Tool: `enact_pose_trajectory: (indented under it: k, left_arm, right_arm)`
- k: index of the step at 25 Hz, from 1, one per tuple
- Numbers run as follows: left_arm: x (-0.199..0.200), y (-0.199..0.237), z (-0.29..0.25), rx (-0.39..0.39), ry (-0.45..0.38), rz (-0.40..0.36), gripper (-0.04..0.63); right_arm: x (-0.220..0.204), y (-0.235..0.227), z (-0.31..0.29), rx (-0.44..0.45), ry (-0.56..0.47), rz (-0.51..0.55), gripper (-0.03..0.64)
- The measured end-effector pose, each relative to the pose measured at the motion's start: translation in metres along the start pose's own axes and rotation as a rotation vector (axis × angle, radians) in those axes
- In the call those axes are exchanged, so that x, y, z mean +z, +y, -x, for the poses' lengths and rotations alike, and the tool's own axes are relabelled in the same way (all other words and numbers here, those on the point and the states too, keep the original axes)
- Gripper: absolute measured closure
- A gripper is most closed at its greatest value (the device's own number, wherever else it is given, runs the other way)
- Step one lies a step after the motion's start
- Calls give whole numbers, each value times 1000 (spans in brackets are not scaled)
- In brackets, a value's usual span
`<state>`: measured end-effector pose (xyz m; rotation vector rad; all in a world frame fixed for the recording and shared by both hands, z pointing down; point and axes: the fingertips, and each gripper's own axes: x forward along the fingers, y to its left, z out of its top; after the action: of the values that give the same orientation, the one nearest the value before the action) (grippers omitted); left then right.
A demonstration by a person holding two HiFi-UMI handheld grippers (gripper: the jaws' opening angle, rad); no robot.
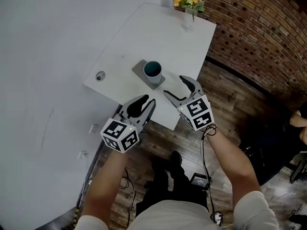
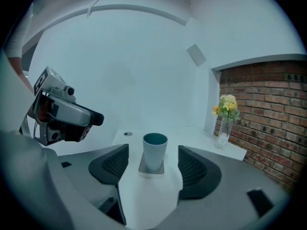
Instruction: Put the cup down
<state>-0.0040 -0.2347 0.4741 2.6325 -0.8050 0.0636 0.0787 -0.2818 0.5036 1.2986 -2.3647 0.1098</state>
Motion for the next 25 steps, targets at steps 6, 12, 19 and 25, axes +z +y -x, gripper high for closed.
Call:
enact_pose_trajectory:
  k: [6,12,19,25]
  left_arm:
    - [42,-34,26,-2,-37,-80,502]
    - [72,-69,52,-44,-70,-107,506]
    - [69,-108,91,-67,-84,-111,506]
    - [68,-113,111,-71,-92,-76,508]
  right_arm:
    - [54,-6,64,-67,-75,12,488]
    - [85,-3,116,-117,-112,-32,525]
    - [98,28,174,-128,-141,-44,534]
    - [100,44,201,-142,-142,-96,557]
